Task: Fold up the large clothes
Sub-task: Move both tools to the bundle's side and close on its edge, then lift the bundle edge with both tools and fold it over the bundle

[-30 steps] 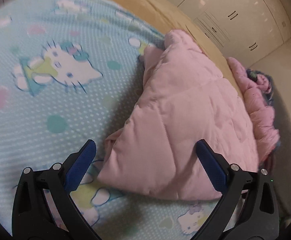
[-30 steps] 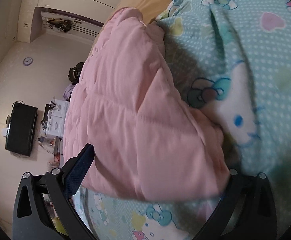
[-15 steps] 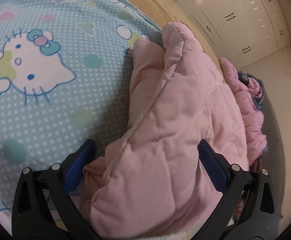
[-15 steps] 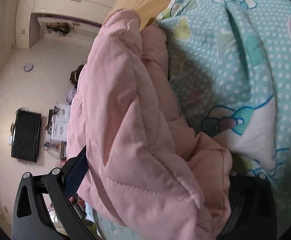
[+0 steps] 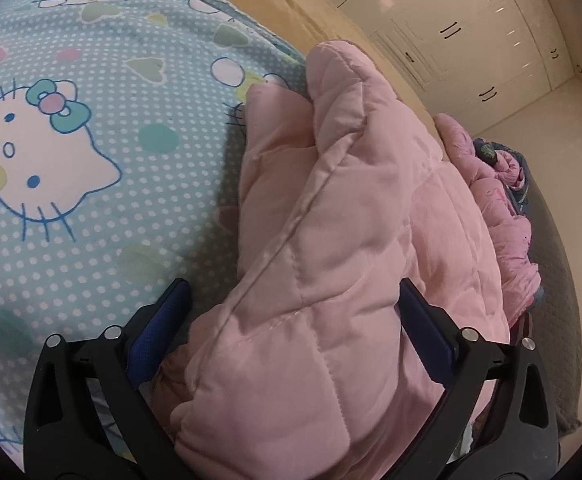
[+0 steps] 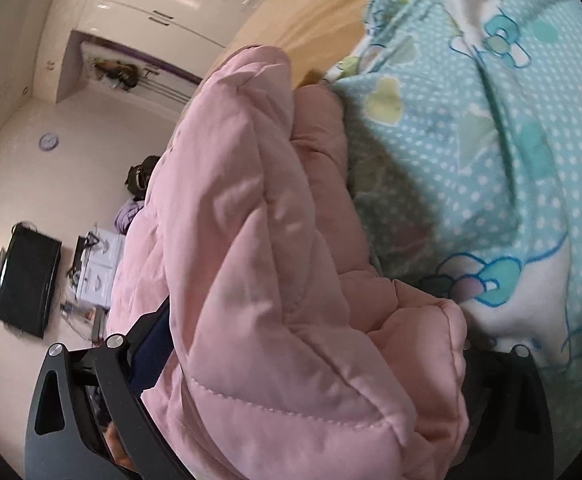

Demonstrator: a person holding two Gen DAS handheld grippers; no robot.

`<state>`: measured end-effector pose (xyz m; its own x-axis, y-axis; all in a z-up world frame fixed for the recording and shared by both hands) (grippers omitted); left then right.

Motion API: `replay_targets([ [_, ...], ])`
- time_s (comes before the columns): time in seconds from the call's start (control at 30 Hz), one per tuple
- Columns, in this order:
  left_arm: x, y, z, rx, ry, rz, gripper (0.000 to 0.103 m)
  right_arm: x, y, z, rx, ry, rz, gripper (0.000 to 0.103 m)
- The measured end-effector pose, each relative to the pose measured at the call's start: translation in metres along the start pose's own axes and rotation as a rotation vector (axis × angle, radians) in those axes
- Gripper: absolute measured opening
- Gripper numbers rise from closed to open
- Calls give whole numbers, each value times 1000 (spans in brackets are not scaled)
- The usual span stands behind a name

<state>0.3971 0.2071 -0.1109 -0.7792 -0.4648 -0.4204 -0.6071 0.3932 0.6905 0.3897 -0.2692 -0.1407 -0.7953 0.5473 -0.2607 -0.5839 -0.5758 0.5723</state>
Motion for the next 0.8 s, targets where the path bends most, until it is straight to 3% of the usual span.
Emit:
replay_targets([
  [0.27, -1, -8, -26, 14, -52, -38, 64, 12, 4, 17, 53, 167, -57, 76],
  [0.5, -1, 6, -60, -41, -192, -102, 38, 29, 18, 56, 154, 404, -128, 51],
  [0.8, 2, 27, -81, -23, -255, -160, 31, 49, 43, 95, 152, 541, -193, 42],
])
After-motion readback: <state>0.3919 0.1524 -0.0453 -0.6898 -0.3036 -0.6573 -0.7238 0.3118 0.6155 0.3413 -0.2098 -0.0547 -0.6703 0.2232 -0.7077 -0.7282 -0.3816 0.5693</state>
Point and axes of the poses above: each gripper's, at about its wrist camera, not at the fingertips, and y roughly against the way its jaws point, z to its left, x to its underside, the point moved 3 cm from there along -y, roughly the way its jaws point, and after that the axes turned 3 degrees about -y, right-handed, at the moved point
